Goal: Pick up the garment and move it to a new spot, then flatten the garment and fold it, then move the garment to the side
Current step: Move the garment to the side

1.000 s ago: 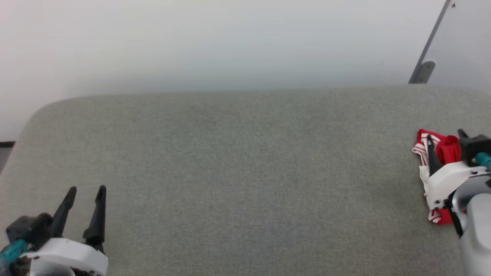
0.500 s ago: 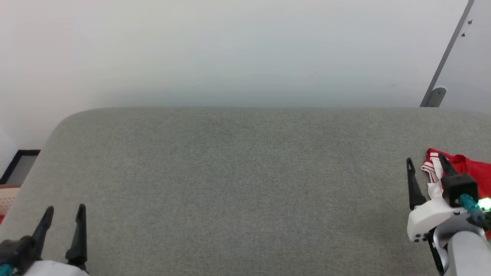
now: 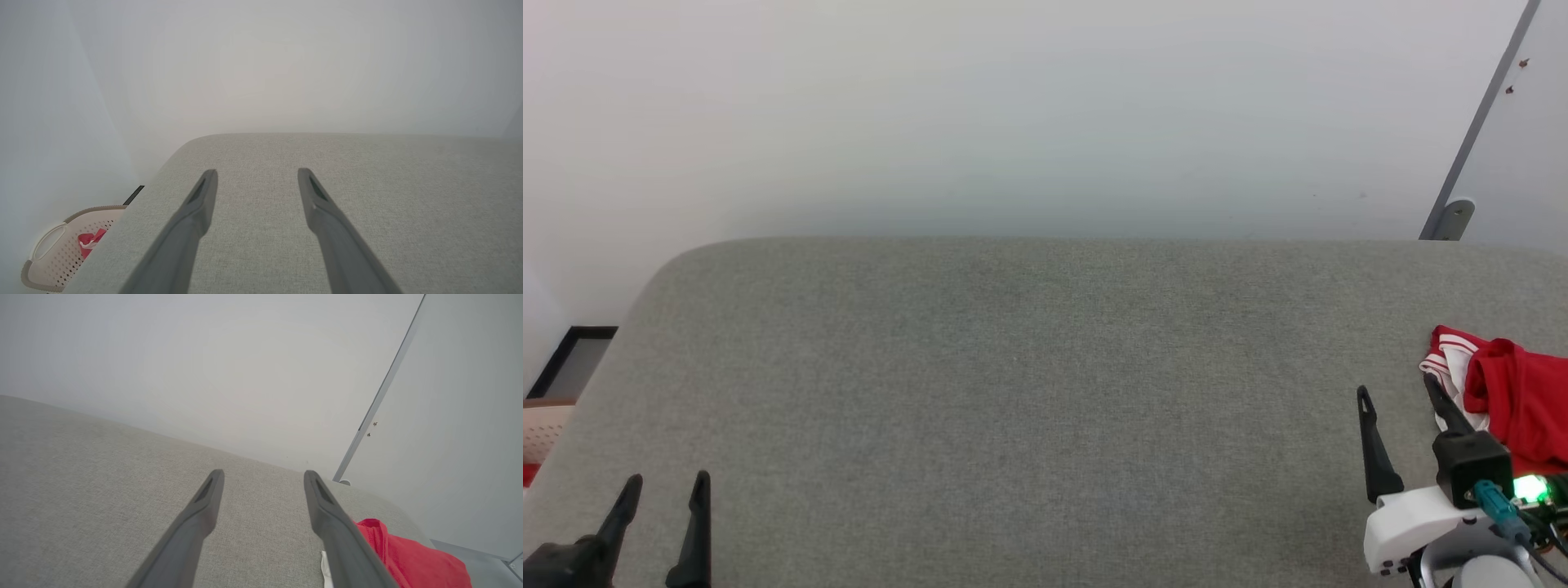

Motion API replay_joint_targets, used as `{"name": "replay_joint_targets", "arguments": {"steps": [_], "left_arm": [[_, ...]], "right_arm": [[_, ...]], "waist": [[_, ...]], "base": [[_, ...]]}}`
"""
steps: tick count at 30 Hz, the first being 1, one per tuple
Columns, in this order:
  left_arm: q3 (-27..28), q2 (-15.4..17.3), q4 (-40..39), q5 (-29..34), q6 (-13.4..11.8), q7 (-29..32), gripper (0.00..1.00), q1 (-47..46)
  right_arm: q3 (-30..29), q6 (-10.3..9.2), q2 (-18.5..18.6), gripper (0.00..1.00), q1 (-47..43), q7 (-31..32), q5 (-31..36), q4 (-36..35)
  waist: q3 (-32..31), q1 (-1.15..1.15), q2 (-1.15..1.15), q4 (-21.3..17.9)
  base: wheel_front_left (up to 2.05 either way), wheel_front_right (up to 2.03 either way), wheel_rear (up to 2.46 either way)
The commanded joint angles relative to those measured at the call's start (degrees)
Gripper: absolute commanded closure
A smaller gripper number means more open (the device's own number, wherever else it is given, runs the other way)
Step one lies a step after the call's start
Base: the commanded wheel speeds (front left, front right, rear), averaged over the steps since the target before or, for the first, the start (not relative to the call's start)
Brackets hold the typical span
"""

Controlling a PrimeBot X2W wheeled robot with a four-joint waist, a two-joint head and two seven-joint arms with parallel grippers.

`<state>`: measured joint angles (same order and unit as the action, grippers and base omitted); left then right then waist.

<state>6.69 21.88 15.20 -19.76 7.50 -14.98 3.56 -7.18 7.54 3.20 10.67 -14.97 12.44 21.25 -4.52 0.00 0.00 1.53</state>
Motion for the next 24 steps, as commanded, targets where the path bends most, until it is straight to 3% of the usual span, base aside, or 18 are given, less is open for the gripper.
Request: {"name": "replay_joint_targets", "arguments": {"steps": [1,24], "left_arm": [[0.0,0.2,0.0,-0.2,0.0,-0.2,0.0,0.3],[-1.4,1.5,0.4,-4.5,0.0,-0.2,0.0,0.2]], "right_arm": [[0.2,-0.12,-0.2,0.0,-0.9,-0.2,-0.2,-0.5],[2.3,-0.12,-0.4,0.0,-4.3,-0.3,-3.0,-2.6]], "waist": [[0.0,0.0,0.0,-0.1],[0.2,0.0,0.0,-1.2]], "base": [[0.0,0.0,0.0],[0.0,0.0,0.0]]}}
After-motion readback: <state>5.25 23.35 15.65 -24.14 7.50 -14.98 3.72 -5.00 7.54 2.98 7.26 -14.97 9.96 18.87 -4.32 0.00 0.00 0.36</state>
